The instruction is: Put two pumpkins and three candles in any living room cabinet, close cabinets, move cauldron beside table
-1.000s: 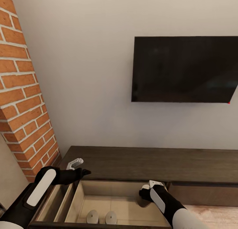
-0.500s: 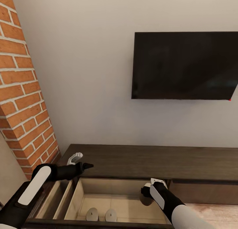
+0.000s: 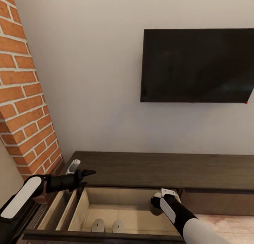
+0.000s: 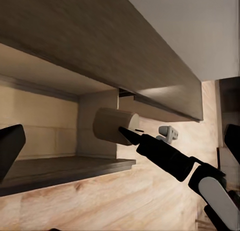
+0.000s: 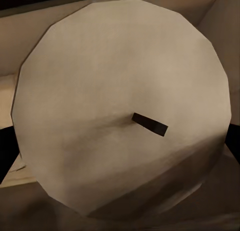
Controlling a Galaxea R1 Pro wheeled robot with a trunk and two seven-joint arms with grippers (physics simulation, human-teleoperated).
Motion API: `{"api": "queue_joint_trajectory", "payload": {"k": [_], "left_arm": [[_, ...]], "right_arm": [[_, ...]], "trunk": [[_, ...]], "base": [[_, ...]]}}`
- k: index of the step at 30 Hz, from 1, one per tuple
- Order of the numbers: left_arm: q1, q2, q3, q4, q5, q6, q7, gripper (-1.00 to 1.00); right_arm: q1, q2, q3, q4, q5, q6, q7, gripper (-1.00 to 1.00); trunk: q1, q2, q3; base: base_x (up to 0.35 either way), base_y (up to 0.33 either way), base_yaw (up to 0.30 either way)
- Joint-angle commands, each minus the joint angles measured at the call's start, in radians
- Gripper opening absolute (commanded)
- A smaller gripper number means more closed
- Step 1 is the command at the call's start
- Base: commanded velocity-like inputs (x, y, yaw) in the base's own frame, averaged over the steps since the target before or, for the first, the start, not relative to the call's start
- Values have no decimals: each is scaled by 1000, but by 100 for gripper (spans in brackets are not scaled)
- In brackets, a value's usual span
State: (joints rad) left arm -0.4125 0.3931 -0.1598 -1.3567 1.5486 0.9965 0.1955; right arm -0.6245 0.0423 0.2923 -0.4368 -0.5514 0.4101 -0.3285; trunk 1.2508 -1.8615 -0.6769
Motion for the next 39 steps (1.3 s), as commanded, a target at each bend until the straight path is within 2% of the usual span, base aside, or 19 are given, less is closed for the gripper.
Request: {"api": "queue_joint_trajectory", "payload": {"k": [1, 3, 7, 10, 12, 14, 19, 22, 25, 30, 34, 39], "left_arm": [[0, 1, -1, -1, 15, 1, 9, 100], [2, 1, -1, -1, 29, 1, -12, 100], [13, 11, -2, 0, 40, 2, -112, 100], [20, 37, -6, 1, 42, 2, -215, 100], [24, 46, -8, 1, 41, 2, -285, 100], [29, 48, -10, 0, 41, 2, -327, 100], [36, 50, -32, -5, 41, 2, -372, 100], [37, 50, -69, -21, 40, 2, -442, 100], [37, 50, -87, -26, 39, 2, -488, 100], [38, 50, -94, -30, 39, 2, -531, 100], [38, 51, -122, -51, 38, 2, -577, 100], [38, 52, -139, -66, 38, 2, -596, 100]], "right_arm": [[-1, -1, 8, -2, -10, 1, -9, -100], [-1, -1, 8, -1, -11, -13, -9, -100], [0, -1, 8, 0, -11, -29, -9, -100], [0, -1, 8, 0, -12, -31, -9, -100], [0, -1, 8, 0, -12, -31, -9, -100], [0, -1, 8, -1, -12, -31, -9, -100], [0, -1, 9, -2, -11, -31, -9, -100], [0, -1, 8, -2, -10, -31, -9, -100], [0, -1, 8, -2, -10, -32, -9, -100], [0, -1, 8, -2, -10, -33, -9, -100], [0, -1, 9, -2, -10, -33, -9, -100], [-1, -1, 9, -2, -10, -33, -9, -100]], "trunk": [[4, -8, -4], [12, -22, -11], [27, -50, -23], [38, -71, -32], [46, -85, -39], [54, -99, -45], [73, -134, -61], [84, -155, -70], [96, -176, -79], [115, -211, -95], [130, -239, -108], [142, -260, -117]], "base": [[0, 0, 0], [0, 0, 0], [0, 0, 0], [0, 0, 0], [0, 0, 0], [0, 0, 0], [0, 0, 0], [0, 0, 0], [0, 0, 0], [0, 0, 0], [0, 0, 0], [0, 0, 0]]}}
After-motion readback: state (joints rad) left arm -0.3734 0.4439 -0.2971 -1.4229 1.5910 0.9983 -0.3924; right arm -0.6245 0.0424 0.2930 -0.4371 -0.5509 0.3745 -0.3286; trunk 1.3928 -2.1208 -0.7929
